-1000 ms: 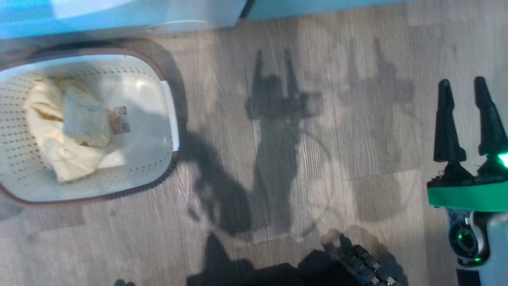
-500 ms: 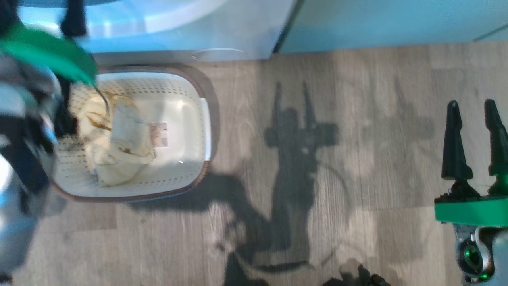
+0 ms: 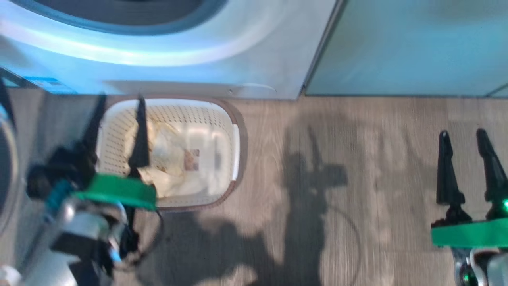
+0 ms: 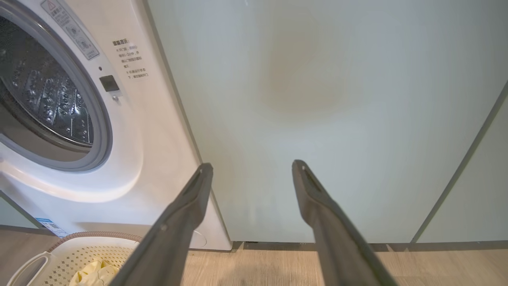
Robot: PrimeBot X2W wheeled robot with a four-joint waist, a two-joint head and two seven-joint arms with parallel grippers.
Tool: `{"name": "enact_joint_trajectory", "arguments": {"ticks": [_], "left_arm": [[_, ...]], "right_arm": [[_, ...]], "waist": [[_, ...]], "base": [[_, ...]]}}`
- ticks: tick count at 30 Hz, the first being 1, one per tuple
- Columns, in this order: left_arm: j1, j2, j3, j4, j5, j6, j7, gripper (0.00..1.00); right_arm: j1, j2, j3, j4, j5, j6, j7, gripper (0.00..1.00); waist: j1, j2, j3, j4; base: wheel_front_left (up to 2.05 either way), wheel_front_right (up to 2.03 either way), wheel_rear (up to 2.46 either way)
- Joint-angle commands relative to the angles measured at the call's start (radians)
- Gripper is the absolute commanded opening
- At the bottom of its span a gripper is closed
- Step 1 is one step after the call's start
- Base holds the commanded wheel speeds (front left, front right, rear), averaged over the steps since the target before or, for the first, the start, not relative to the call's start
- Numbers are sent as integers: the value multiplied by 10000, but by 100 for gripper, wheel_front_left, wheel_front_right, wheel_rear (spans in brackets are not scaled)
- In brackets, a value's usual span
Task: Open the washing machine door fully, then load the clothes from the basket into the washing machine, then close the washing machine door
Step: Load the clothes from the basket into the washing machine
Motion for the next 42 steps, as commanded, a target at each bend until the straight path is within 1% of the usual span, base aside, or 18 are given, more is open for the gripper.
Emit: {"name": "enact_joint_trajectory", "arguments": {"ticks": [1, 8, 11, 17, 21, 25, 32, 42], "left_arm": [[104, 124, 255, -372, 60, 42, -135, 100], [1052, -213, -40, -124, -8, 16, -348, 100], [1385, -258, -24, -29, -19, 28, -416, 100], [1982, -302, -102, 254, -51, 15, -465, 100], [2212, -315, -197, 299, -103, -50, -470, 100], [2369, -328, -245, 375, -145, -16, -416, 100], [2448, -332, -331, 363, -157, 85, -231, 100], [2460, -344, -444, 360, -229, 95, -132, 100]], "right_arm": [[237, -110, 101, -212, -145, -29, -63, 100], [782, -110, 80, -94, -383, -29, -63, 100], [1070, -110, 111, -17, -445, -29, -63, 100], [1631, -110, 169, 76, -466, -29, -63, 100], [1909, -110, 252, 121, -455, -29, -63, 100], [2093, -110, 330, 174, -433, -29, -63, 100], [2230, -110, 361, 173, -359, -29, -63, 100], [2269, -110, 383, 195, -359, -29, -63, 100]], "waist": [[1, -1, -564, 386], [1, -1, -1536, 698], [1, -1, -2042, 785], [1, -1, -2982, 781], [1, -1, -3380, 678], [1, -1, -3690, 538], [1, -1, -3843, 434], [1, -1, -4002, 389]], "base": [[0, 0, 0], [0, 0, 0], [0, 0, 0], [0, 0, 0], [0, 0, 0], [0, 0, 0], [0, 0, 0], [0, 0, 0]]}}
